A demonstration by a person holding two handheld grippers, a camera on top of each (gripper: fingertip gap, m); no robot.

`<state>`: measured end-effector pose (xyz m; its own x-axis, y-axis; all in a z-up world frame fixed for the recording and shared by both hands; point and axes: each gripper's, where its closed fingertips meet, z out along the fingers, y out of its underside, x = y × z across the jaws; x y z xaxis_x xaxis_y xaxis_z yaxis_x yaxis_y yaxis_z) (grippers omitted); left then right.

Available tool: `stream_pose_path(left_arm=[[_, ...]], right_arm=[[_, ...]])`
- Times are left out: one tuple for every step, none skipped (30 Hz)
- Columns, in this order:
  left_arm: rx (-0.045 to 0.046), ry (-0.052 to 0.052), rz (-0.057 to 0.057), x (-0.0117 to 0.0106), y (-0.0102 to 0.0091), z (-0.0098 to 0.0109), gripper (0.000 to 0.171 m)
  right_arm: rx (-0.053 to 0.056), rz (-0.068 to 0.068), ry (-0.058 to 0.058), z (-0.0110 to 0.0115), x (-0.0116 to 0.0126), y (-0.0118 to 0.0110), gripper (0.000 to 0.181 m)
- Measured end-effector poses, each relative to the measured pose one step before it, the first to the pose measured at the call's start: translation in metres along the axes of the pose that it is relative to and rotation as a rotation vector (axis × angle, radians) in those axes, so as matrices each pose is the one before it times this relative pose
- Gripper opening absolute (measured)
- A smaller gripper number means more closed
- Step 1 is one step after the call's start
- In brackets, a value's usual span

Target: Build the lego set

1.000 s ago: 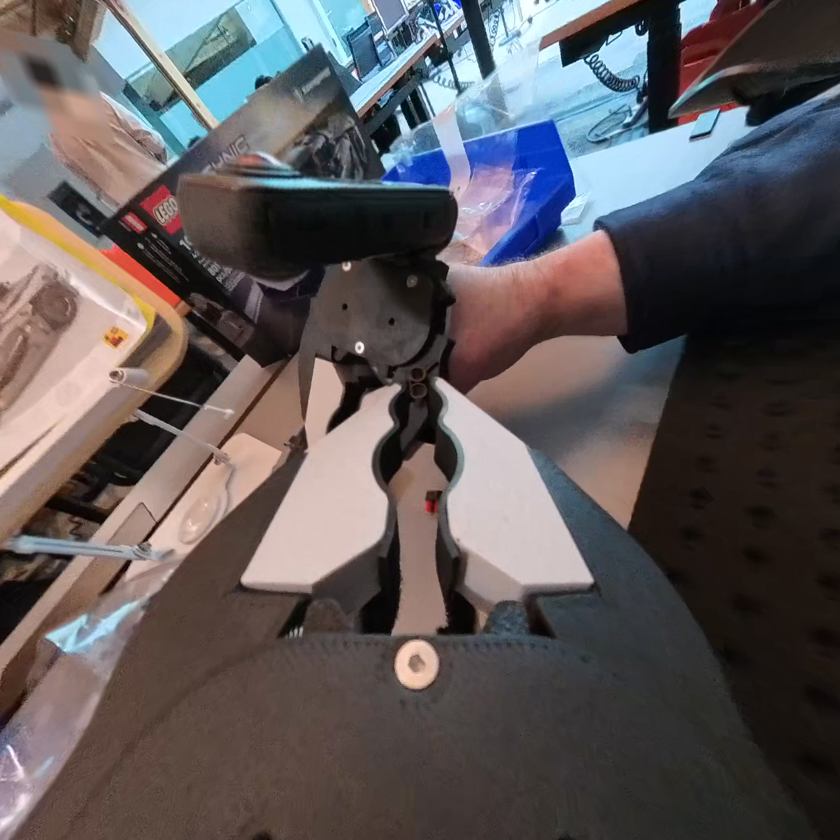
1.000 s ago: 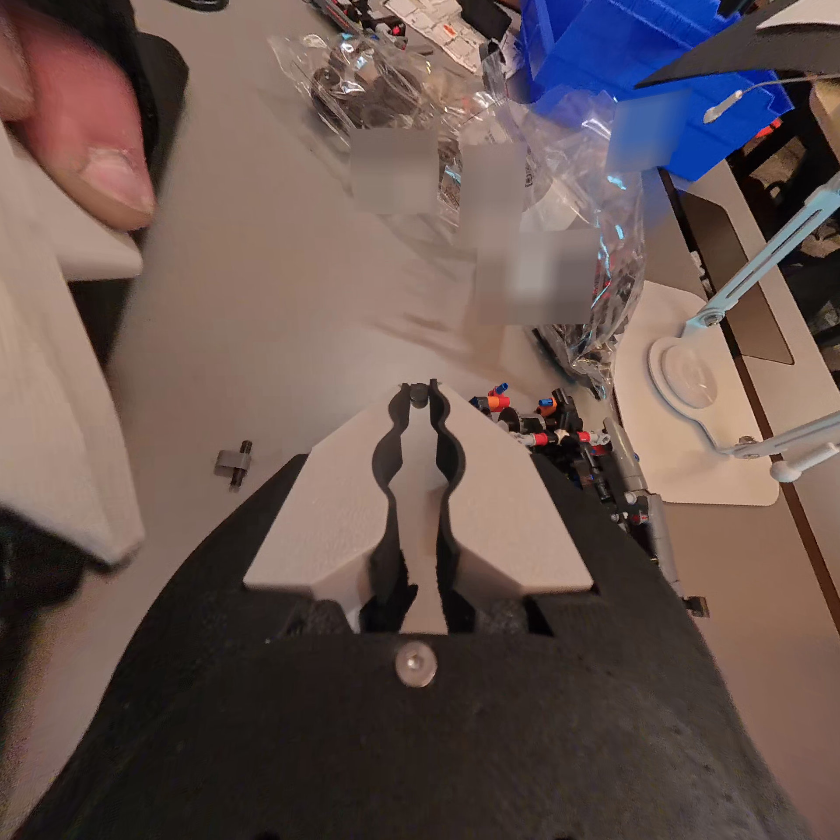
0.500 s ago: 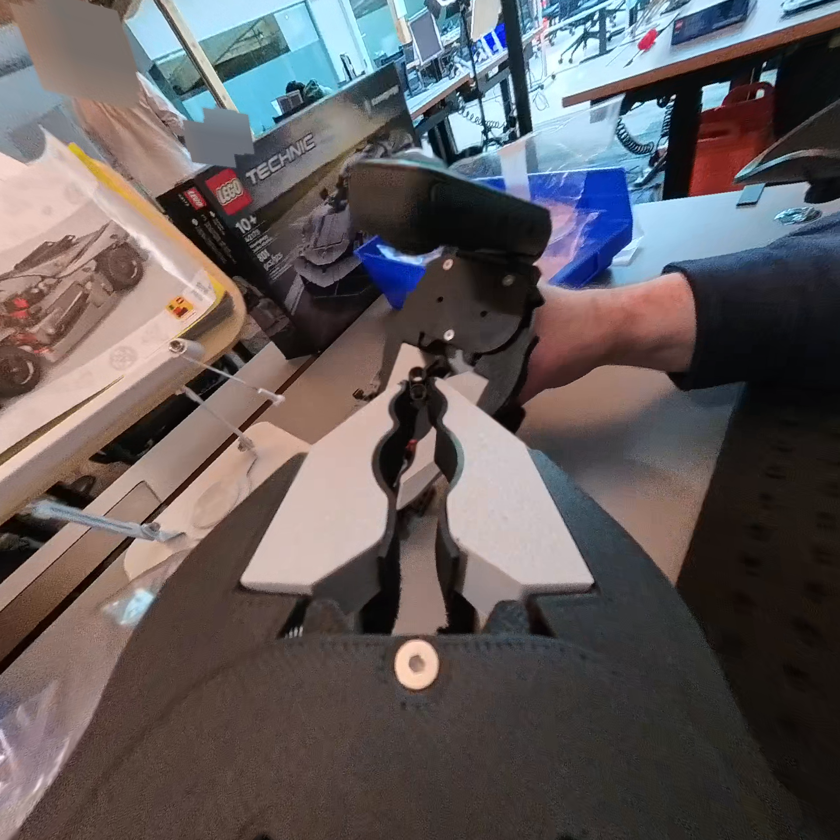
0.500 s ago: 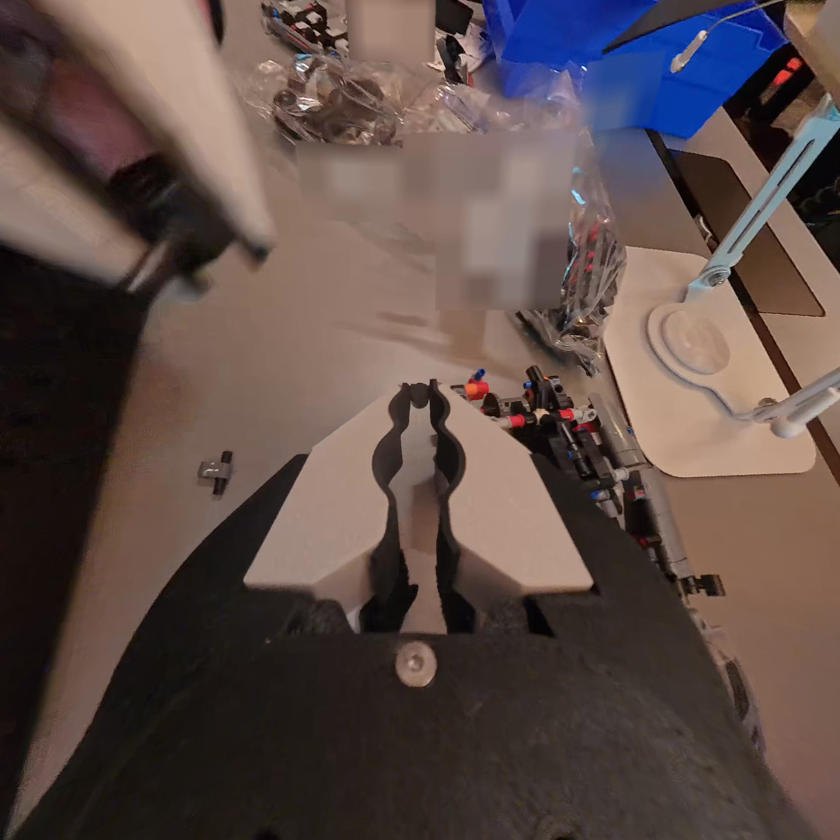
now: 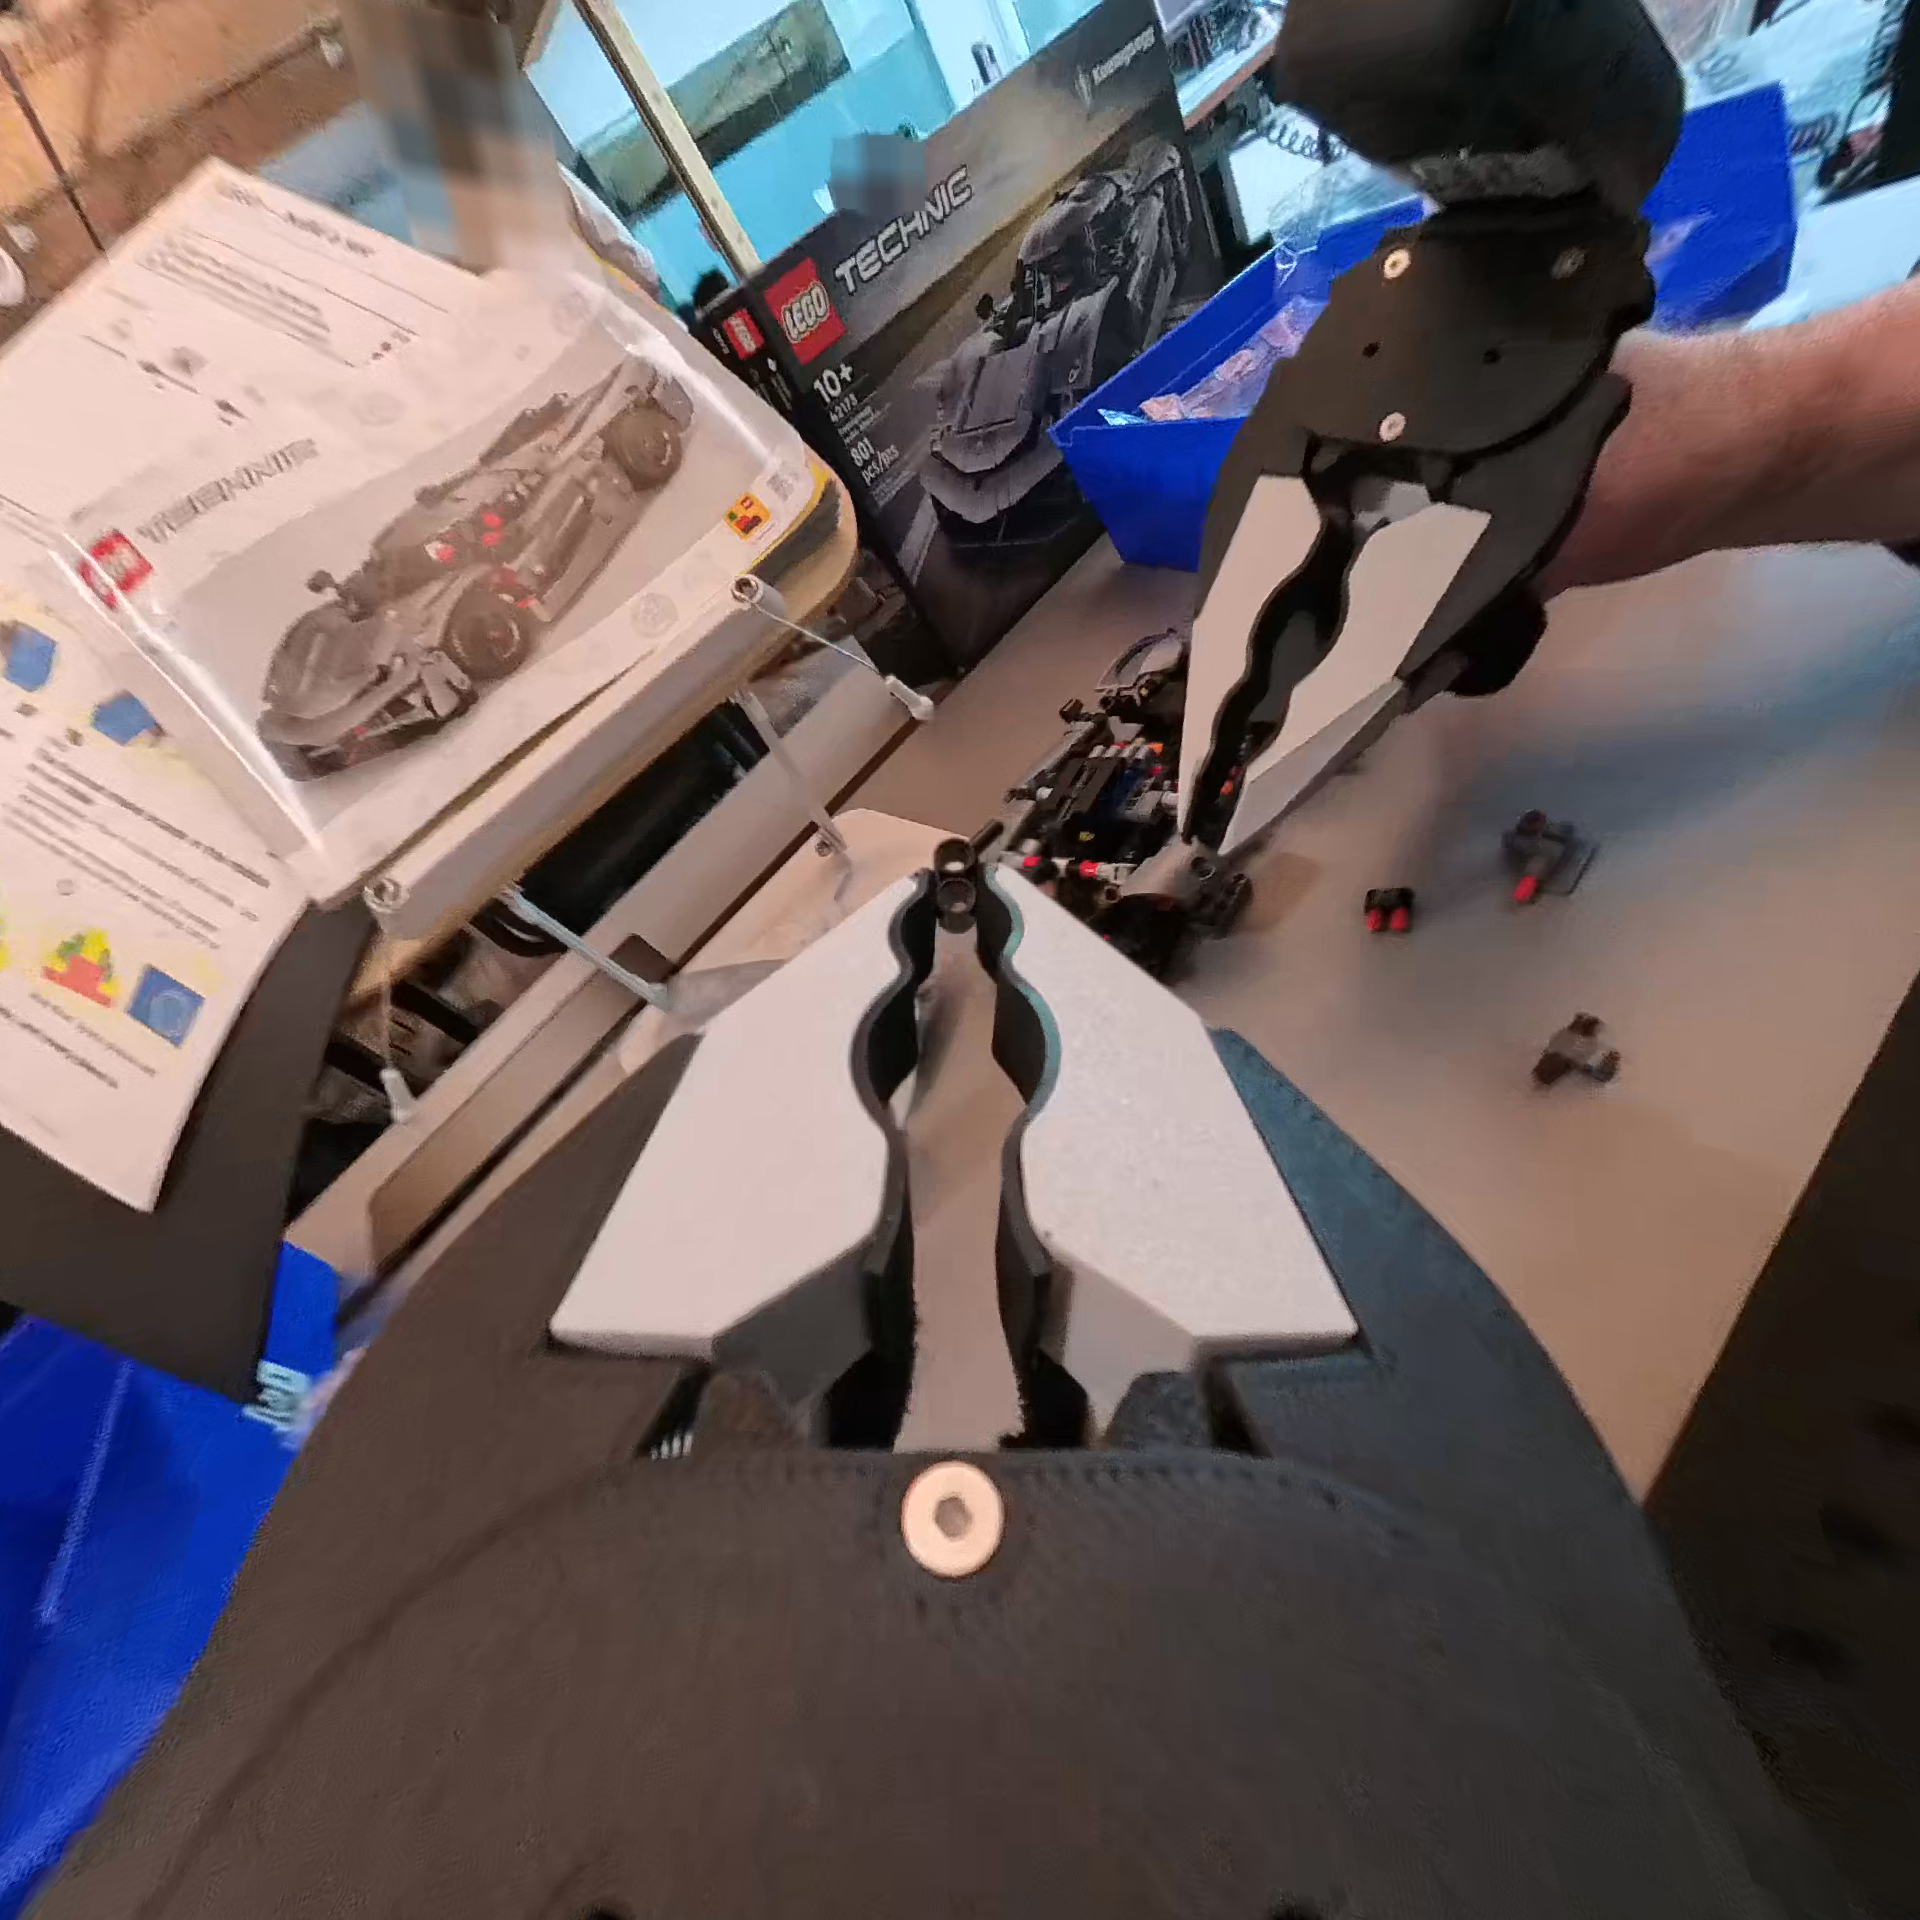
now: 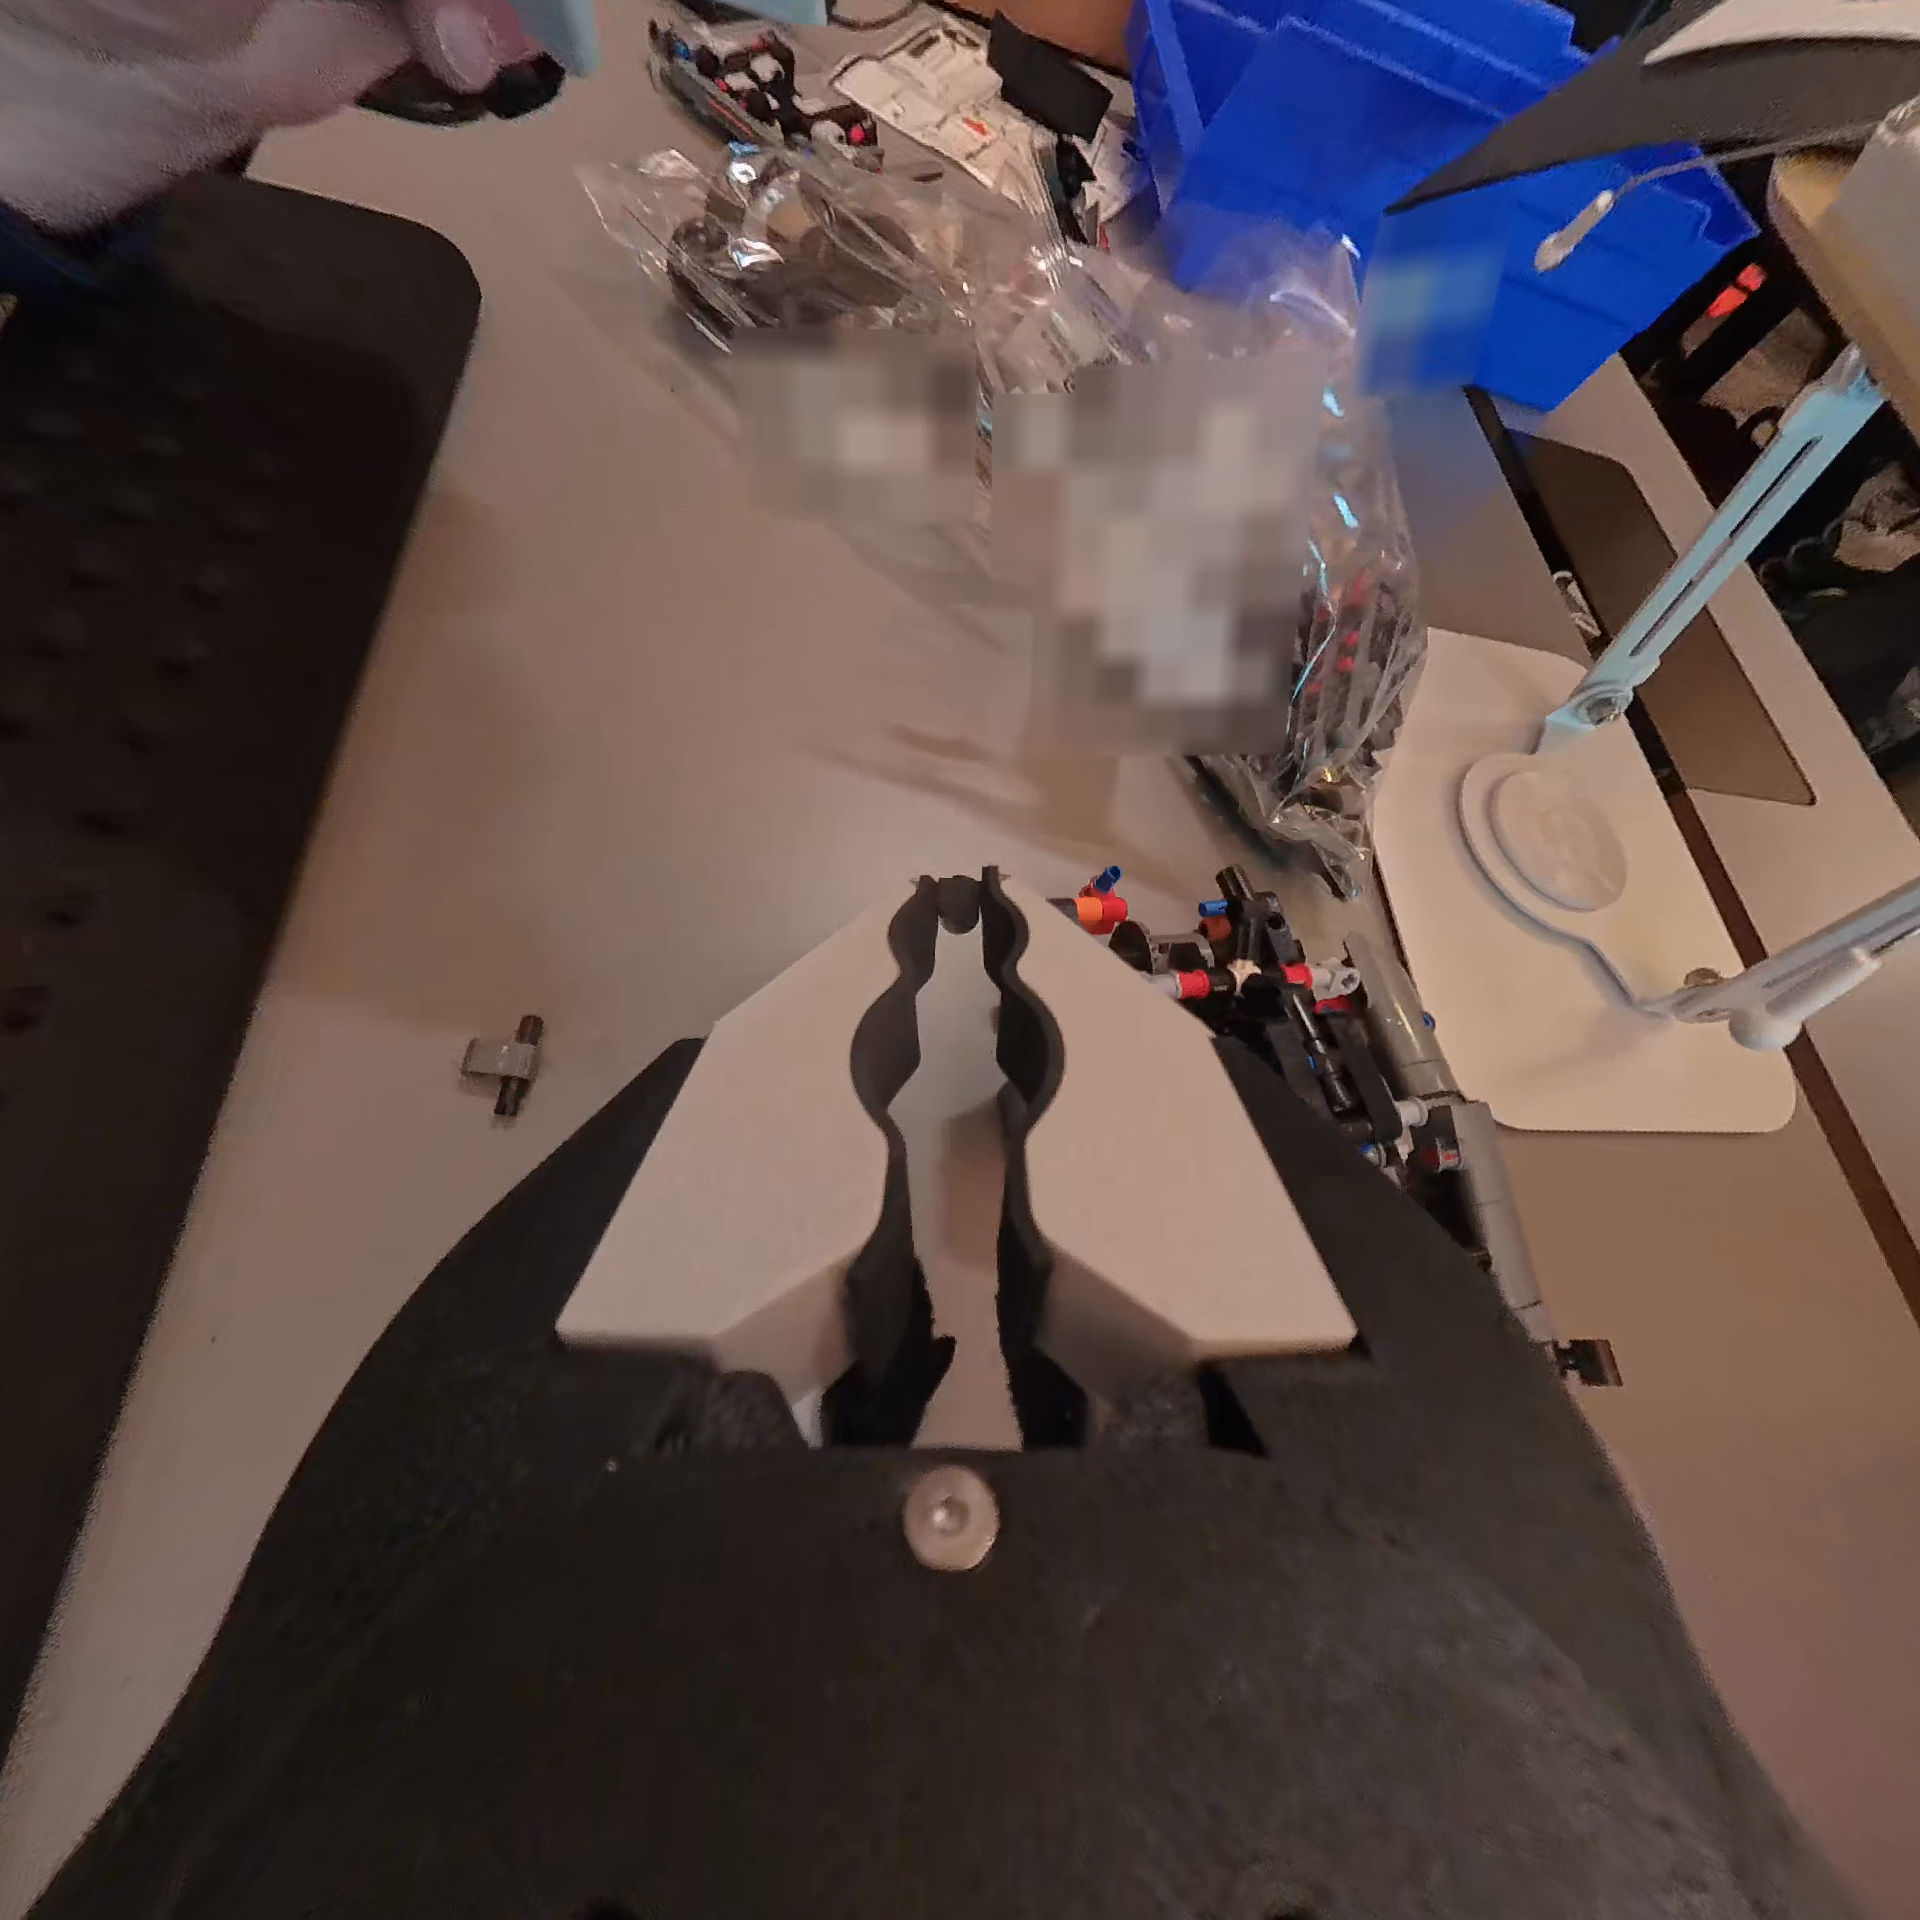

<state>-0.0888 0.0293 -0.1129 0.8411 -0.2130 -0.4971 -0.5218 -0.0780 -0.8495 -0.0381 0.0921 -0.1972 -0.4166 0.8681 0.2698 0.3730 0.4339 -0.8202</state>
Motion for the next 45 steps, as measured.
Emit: stream_pose_path(left_arm=[[0.00761,-0.0192,0.0406,-0.00029,0.00012,-0.00177,0.004],[-0.00187,-0.0185,0.0327,-0.00049,0.00075,-0.00089,0.004],[-0.00241,-0.0081,0.0241,0.00061,0.00040,-0.00026,0.004],[0.00050,-0.0044,0.0249,0.00110,-0.00037,0.00002,0.004],[-0.00185,-0.0090,0.0247,0.00045,-0.00023,0.00033,0.004],[-0.00859,-0.0074,0.0187,0.00021,0.00082,0.00060,0.004],[-0.00943,-0.0043,0.0154,0.00027,0.00146,0.00087,0.004],[-0.01030,-0.0022,0.0130,0.00030,0.00223,0.00067,0.004],[-0.01006,0.0001,0.0060,0.00009,0.00249,0.00045,0.004],[-0.00561,0.0079,-0.0064,0.00076,0.00204,0.00029,0.004],[-0.00057,0.0129,-0.0137,0.00152,0.00129,0.00066,0.004],[-0.00443,0.0075,-0.0092,0.00110,0.00203,0.00103,0.004],[-0.01163,-0.0018,-0.0024,0.00002,0.00302,0.00127,0.004],[-0.00864,0.0006,0.0007,0.00063,0.00251,0.00117,0.004],[-0.00625,0.0017,-0.0027,0.00054,0.00202,0.00094,0.004],[-0.00370,-0.0024,-0.0039,-0.00048,0.00162,0.00042,0.004],[-0.00149,-0.0029,-0.0019,-0.00099,0.00107,-0.00002,0.004],[-0.00347,-0.0053,-0.0051,-0.00215,0.00119,-0.00026,0.004],[-0.00556,-0.0081,-0.0087,-0.00325,0.00160,-0.00034,0.004],[-0.01160,-0.0117,-0.0117,-0.00468,0.00263,-0.00049,0.004],[-0.01699,-0.0097,-0.0059,-0.00510,0.00392,-0.00068,0.004],[-0.03328,-0.0136,-0.0037,-0.00727,0.00685,-0.00056,0.004],[-0.05119,0.0032,-0.0161,-0.00698,0.01033,0.00077,0.004],[-0.07229,0.0355,-0.0286,-0.00382,0.01337,0.00215,0.005],[-0.06316,0.0293,-0.0241,-0.00465,0.01139,0.00193,0.004],[-0.04181,0.0021,-0.0151,-0.00814,0.00767,0.00132,0.005],[-0.04507,0.0071,-0.0140,-0.00715,0.00736,0.00177,0.005],[-0.05102,0.0103,-0.0070,-0.00618,0.00778,0.00309,0.005],[-0.03193,-0.0063,0.0020,-0.00737,0.00470,0.00374,0.005],[0.00474,-0.0198,0.0009,-0.00835,-0.00064,0.00349,0.005],[0.00122,0.0381,-0.0084,0.00053,-0.00078,0.00479,0.005],[-0.01290,0.0329,-0.0045,-0.00007,0.00124,0.00463,0.005],[-0.01300,0.0014,0.0047,-0.00441,0.00168,0.00300,0.005],[-0.00599,-0.0008,0.0010,-0.00439,0.00075,0.00145,0.005],[0.00298,-0.0087,-0.0124,-0.00548,-0.00013,0.00000,0.005],[0.00099,-0.0156,-0.0240,-0.00666,0.00050,-0.00129,0.005],[-0.01035,0.0131,-0.0105,-0.00168,0.00261,-0.00163,0.005],[-0.03507,0.0059,-0.0079,-0.00235,0.00736,-0.00202,0.005],[-0.01923,-0.0297,-0.0054,-0.00698,0.00620,-0.00337,0.005],[0.01701,-0.0275,-0.0120,-0.00663,0.00182,-0.00444,0.005],[0.01743,0.0288,-0.0264,0.00156,0.00085,-0.00323,0.004],[0.01393,0.0367,-0.0203,0.00389,-0.00002,-0.00194,0.005],[0.00144,0.0216,0.0053,0.00427,0.00017,0.00024,0.004],[-0.01932,0.0200,0.0363,0.00682,0.00171,0.00282,0.005],[-0.03547,0.0253,0.0434,0.00890,0.00238,0.00500,0.005]], right_arm=[[0.0083,-0.0037,-0.0012,-0.00101,-0.00062,-0.00200,0.006],[0.0100,-0.0060,-0.0008,-0.00107,-0.00080,-0.00203,0.006],[0.0159,-0.0077,-0.0014,-0.00104,-0.00090,-0.00284,0.006],[0.0148,-0.0034,-0.0046,-0.00069,-0.00129,-0.00272,0.006],[0.0065,0.0001,-0.0071,0.00004,-0.00140,-0.00130,0.006],[-0.0002,-0.0042,-0.0024,0.00027,-0.00099,-0.00021,0.006],[-0.0004,-0.0114,0.0039,0.00010,-0.00040,-0.00013,0.006],[0.0075,-0.0148,0.0055,-0.00054,-0.00037,-0.00184,0.006],[0.0163,-0.0118,0.0021,-0.00106,-0.00090,-0.00340,0.006],[0.0187,-0.0085,0.0027,-0.00130,-0.00057,-0.00400,0.006],[0.0163,-0.0118,0.0067,-0.00153,-0.00010,-0.00381,0.006],[0.0137,-0.0194,0.0131,-0.00164,0.00036,-0.00386,0.006],[0.0121,-0.0234,0.0147,-0.00166,0.00021,-0.00386,0.006],[0.0095,-0.0208,0.0124,-0.00135,-0.00012,-0.00366,0.006],[0.0053,-0.0182,0.0130,-0.00077,-0.00005,-0.00301,0.005],[0.0030,-0.0222,0.0152,-0.00038,0.00013,-0.00253,0.005],[-0.0022,-0.0238,0.0108,0.00002,-0.00049,-0.00160,0.005],[-0.0072,-0.0190,0.0027,0.00058,-0.00139,-0.00056,0.005],[-0.0078,-0.0135,-0.0014,0.00095,-0.00179,0.00011,0.005],[-0.0105,-0.0085,-0.0047,0.00155,-0.00186,0.00118,0.005],[-0.0139,-0.0058,-0.0038,0.00171,-0.00156,0.00232,0.005],[-0.0139,-0.0045,-0.0003,0.00169,-0.00063,0.00275,0.005],[-0.0143,-0.0002,-0.0015,0.00175,-0.00049,0.00288,0.005],[-0.0127,0.0028,-0.0048,0.00167,-0.00061,0.00282,0.005],[-0.0084,0.0029,-0.0074,0.00149,-0.00115,0.00208,0.005],[-0.0062,0.0017,-0.0068,0.00138,-0.00120,0.00162,0.005],[-0.0059,0.0005,-0.0073,0.00130,-0.00132,0.00125,0.005],[-0.0083,0.0016,-0.0070,0.00141,-0.00129,0.00145,0.005],[-0.0121,0.0015,-0.0029,0.00137,-0.00067,0.00199,0.005],[-0.0117,-0.0027,0.0003,0.00112,-0.00032,0.00182,0.006],[-0.0048,-0.0052,-0.0011,0.00057,-0.00059,0.00078,0.006],[0.0026,-0.0004,-0.0025,-0.00008,-0.00046,-0.00028,0.006],[0.0036,0.0051,-0.0015,-0.00052,0.00007,-0.00040,0.006],[0.0013,0.0043,0.0019,-0.00070,0.00092,0.00001,0.006],[0.0011,0.0014,0.0041,-0.00104,0.00118,0.00007,0.006],[0.0021,0.0022,0.0021,-0.00109,0.00086,-0.00013,0.006],[0.0035,0.0032,0.0008,-0.00097,0.00078,-0.00036,0.006],[0.0046,0.0032,-0.0003,-0.00081,0.00043,-0.00057,0.006],[0.0029,0.0037,-0.0026,-0.00050,0.00004,-0.00049,0.006],[0.0001,0.0023,-0.0041,0.00007,-0.00047,-0.00016,0.006],[-0.0013,-0.0010,-0.0039,0.00043,-0.00070,-0.00001,0.006],[-0.0027,-0.0029,-0.0045,0.00084,-0.00118,0.00021,0.006],[-0.0046,-0.0031,-0.0054,0.00128,-0.00145,0.00055,0.006],[-0.0055,-0.0034,-0.0053,0.00140,-0.00145,0.00079,0.006],[-0.0066,-0.0030,-0.0049,0.00148,-0.00139,0.00112,0.006]])
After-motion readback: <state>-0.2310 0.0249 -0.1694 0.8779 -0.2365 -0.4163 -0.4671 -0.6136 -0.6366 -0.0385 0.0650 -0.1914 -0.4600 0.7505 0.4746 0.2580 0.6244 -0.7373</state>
